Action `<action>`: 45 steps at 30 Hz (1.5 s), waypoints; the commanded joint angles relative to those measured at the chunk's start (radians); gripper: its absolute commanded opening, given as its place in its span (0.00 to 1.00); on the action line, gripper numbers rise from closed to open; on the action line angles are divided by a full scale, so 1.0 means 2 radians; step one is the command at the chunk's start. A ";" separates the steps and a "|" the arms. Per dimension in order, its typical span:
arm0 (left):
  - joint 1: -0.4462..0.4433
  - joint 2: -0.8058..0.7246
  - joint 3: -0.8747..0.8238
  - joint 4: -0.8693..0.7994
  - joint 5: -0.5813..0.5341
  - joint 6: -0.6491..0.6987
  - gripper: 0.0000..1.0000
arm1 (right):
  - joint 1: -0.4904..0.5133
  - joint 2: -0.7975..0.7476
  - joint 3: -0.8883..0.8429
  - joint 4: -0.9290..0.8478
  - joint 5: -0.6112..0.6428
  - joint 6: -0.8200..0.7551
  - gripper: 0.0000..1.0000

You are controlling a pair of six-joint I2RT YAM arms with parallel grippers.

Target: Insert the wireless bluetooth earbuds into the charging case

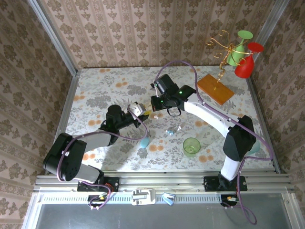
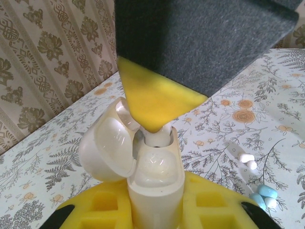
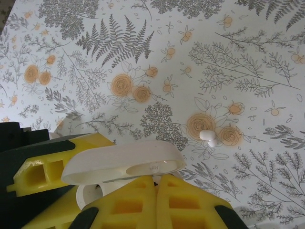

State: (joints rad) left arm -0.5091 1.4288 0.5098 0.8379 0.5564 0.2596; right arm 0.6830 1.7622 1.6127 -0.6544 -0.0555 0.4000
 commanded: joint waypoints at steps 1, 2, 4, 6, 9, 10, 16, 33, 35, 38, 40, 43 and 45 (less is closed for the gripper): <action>0.001 0.007 0.006 0.030 0.002 0.008 0.00 | -0.004 -0.016 -0.010 -0.005 -0.024 0.004 0.00; 0.001 0.007 0.005 0.029 0.000 0.009 0.00 | -0.004 -0.018 -0.011 0.001 -0.033 0.005 0.00; 0.001 0.008 0.004 0.028 -0.002 0.011 0.00 | -0.005 -0.025 -0.015 0.007 -0.037 0.006 0.00; 0.001 0.011 0.003 0.029 -0.003 0.011 0.00 | -0.006 -0.031 -0.014 0.005 -0.032 0.004 0.00; 0.001 0.014 0.003 0.031 -0.003 0.010 0.00 | -0.006 -0.044 -0.020 0.010 -0.032 0.002 0.00; 0.001 0.016 0.003 0.032 -0.004 0.010 0.00 | -0.007 -0.048 -0.023 0.015 -0.037 0.002 0.00; 0.001 0.022 0.002 0.039 -0.005 0.008 0.00 | -0.011 -0.070 -0.036 0.018 -0.035 0.005 0.00; 0.023 0.006 -0.019 0.043 -0.040 0.007 0.00 | -0.026 -0.066 -0.114 -0.026 -0.022 0.018 0.00; 0.023 0.003 -0.023 0.043 -0.047 0.007 0.00 | -0.026 -0.054 -0.129 -0.017 -0.025 0.022 0.00; 0.038 -0.002 -0.026 0.043 -0.050 0.007 0.00 | -0.026 -0.025 -0.144 -0.004 -0.030 0.025 0.00; 0.038 -0.004 -0.028 0.042 -0.052 0.007 0.00 | -0.026 -0.004 -0.144 0.001 -0.029 0.027 0.00; 0.039 -0.007 -0.031 0.041 -0.061 0.004 0.00 | -0.025 0.005 -0.144 0.017 -0.037 0.033 0.00; 0.046 -0.009 -0.032 0.041 -0.066 -0.008 0.00 | -0.024 0.000 -0.147 0.030 -0.038 0.035 0.00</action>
State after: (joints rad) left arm -0.4339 1.4422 0.4564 0.8909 0.4465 0.2626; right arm 0.6327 1.7805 1.3231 -0.6407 -0.1139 0.4473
